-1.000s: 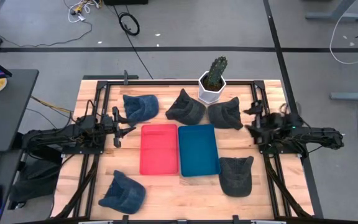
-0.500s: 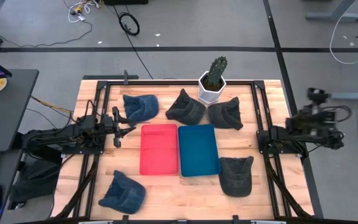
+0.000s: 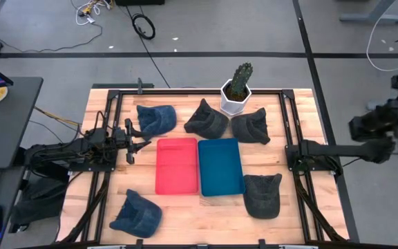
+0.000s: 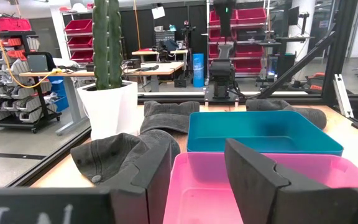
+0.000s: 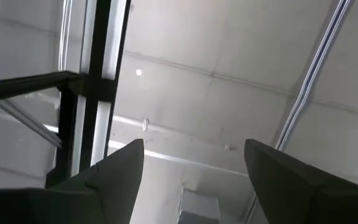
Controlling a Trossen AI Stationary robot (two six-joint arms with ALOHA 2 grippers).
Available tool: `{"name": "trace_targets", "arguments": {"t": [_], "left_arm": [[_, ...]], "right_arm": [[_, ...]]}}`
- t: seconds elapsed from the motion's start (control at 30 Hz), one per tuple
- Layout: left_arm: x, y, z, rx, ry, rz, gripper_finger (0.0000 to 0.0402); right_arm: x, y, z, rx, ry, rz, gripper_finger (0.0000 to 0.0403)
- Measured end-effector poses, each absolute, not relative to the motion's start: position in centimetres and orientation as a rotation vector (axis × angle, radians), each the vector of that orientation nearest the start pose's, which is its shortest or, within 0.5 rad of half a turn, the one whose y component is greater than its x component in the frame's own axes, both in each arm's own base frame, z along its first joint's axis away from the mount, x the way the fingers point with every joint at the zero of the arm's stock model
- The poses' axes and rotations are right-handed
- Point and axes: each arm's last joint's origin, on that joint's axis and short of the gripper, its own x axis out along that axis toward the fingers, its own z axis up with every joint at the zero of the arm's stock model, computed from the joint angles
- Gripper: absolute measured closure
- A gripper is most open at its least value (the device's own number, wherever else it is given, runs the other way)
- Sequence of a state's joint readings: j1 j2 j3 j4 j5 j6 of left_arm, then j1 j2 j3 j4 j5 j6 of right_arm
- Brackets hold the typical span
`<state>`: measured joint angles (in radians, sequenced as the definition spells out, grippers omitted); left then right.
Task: Pick & Place hat
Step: Put the bottom black cap into the blue bin
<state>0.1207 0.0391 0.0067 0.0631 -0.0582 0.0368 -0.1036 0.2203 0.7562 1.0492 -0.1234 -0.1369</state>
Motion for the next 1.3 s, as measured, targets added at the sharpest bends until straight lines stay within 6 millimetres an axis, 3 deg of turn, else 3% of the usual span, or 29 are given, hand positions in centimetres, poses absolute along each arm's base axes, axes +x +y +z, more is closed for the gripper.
{"name": "trace_targets", "arguments": {"t": [0.3,0.43,0.6,0.9,1.1,1.3], "left_arm": [[9.9,1.4,16.9,0.038,-0.028,0.179,0.0246],[9.9,1.4,16.9,0.038,-0.028,0.179,0.0246],[9.9,1.4,16.9,0.038,-0.028,0.179,0.0246],[9.9,1.4,16.9,0.038,-0.028,0.179,0.0246],[9.9,1.4,16.9,0.038,-0.028,0.179,0.0246],[9.9,1.4,16.9,0.038,-0.028,0.179,0.0246]], "right_arm": [[-3.6,0.6,54.1,-0.309,-1.142,-0.141,0.0121],[-2.3,0.2,57.3,-0.265,-0.926,-0.223,0.0121],[-1.9,-0.3,60.2,-0.086,-0.77,-0.301,0.0121],[0.2,-0.5,61.2,0.031,-0.375,-0.264,0.0121],[2.5,-0.7,59.4,0.097,-0.035,-0.256,0.0121],[4.7,-0.5,57.1,0.191,0.25,-0.139,0.0121]]}}
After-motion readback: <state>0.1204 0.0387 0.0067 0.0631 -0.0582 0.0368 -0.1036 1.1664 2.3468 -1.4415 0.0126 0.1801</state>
